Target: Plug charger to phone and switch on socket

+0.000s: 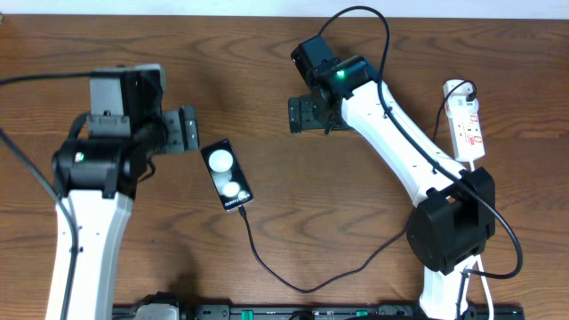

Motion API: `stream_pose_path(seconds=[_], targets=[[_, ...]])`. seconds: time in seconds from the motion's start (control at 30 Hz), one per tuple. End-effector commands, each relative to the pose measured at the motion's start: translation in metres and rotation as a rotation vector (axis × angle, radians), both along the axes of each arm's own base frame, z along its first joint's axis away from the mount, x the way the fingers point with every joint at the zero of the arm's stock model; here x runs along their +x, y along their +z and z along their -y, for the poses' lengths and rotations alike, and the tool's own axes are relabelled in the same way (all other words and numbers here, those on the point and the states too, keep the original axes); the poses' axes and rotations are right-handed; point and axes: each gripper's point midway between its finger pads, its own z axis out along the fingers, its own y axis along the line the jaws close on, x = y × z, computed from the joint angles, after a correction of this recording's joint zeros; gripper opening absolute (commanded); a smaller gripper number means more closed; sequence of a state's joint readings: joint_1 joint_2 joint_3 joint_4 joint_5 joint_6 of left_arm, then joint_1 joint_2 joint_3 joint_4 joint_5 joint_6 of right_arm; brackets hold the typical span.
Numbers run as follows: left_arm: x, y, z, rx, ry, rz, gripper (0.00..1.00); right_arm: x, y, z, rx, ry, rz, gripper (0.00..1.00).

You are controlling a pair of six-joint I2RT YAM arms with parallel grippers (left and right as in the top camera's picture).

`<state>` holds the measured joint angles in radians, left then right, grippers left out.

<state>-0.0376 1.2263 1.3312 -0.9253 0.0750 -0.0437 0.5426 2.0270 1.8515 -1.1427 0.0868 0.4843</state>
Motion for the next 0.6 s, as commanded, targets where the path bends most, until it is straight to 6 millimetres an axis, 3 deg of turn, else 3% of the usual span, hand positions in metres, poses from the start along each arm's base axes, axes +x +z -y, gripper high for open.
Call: stream_pose_path(seconds=[0.0, 0.2, 0.57], targets=[[-0.026, 0.015, -0.002, 0.019, -0.010, 0.064, 0.92, 0.003, 0.019, -0.002, 0.005, 0.017, 0.051, 0.99], [-0.053, 0.018, -0.003, 0.009, -0.008, 0.254, 0.92, 0.003, 0.019, -0.002, 0.005, 0.017, 0.051, 0.99], [-0.051, 0.058, -0.001, -0.035, -0.001, 0.979, 0.92, 0.003, 0.019, -0.002, 0.005, 0.017, 0.051, 0.99]])
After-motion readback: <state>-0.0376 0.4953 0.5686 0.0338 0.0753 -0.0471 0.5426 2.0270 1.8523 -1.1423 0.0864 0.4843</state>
